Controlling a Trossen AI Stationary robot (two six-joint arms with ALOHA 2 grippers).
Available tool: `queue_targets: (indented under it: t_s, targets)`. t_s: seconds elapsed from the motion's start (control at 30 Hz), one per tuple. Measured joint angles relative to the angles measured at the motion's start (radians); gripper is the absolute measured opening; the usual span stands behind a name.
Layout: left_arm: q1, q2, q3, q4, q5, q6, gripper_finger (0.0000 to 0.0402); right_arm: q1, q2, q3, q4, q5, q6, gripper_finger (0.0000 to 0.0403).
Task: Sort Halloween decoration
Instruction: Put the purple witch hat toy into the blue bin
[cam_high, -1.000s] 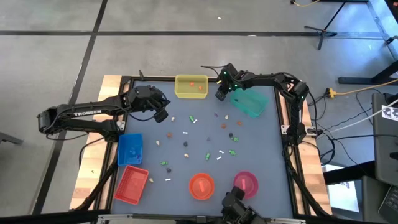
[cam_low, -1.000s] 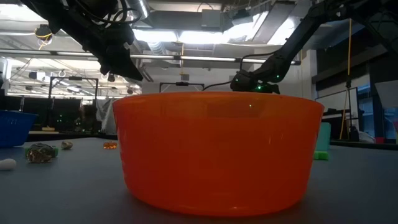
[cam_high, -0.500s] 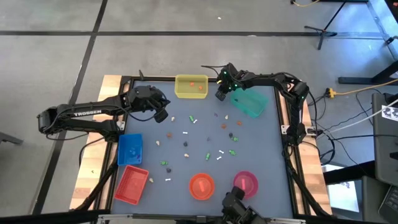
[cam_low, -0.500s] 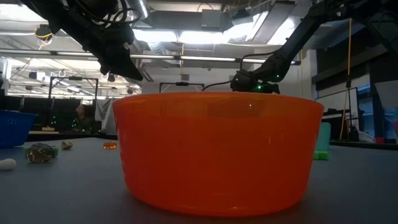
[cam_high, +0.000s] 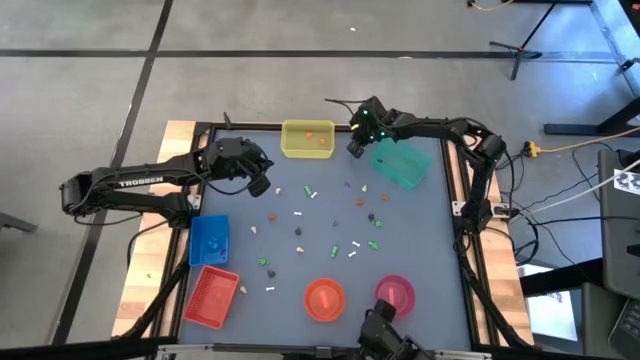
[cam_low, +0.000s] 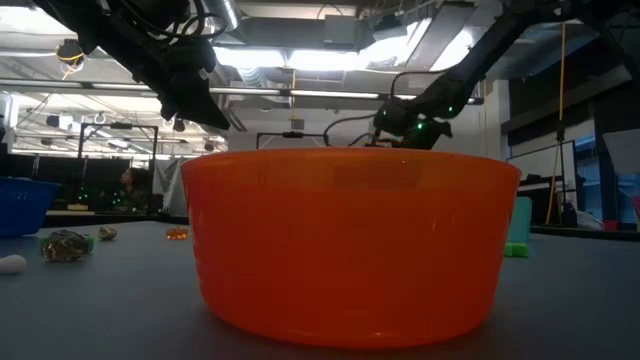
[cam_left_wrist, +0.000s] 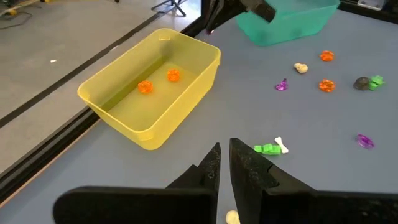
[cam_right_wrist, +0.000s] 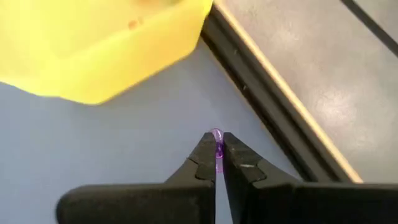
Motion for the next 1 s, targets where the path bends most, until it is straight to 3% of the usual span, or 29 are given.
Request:
queue_targets:
  t_s: [0.23,0.6,0.8,1.0]
  targets:
    - [0.0,0.0,0.0,0.007,-0.039,0.007,0.002,0.047,-0.088,0.0,-0.004,-0.08,0.048,0.0009]
    - [0.0,0.0,0.0,0.029,-0.039,0.006,0.002,0.314,-0.121,0.0,0.129,-0.089,0.051,0.001]
    - [-0.002,0.0,0.0,0.036,0.073,0.006,0.0032,0.408,-0.121,0.0,0.28,-0.087,0.058,0.001]
    - [-0.038,0.0,0.0,0.049,0.126,0.007,0.0085,0.459,-0.121,0.0,0.425,-0.096,0.083,0.001]
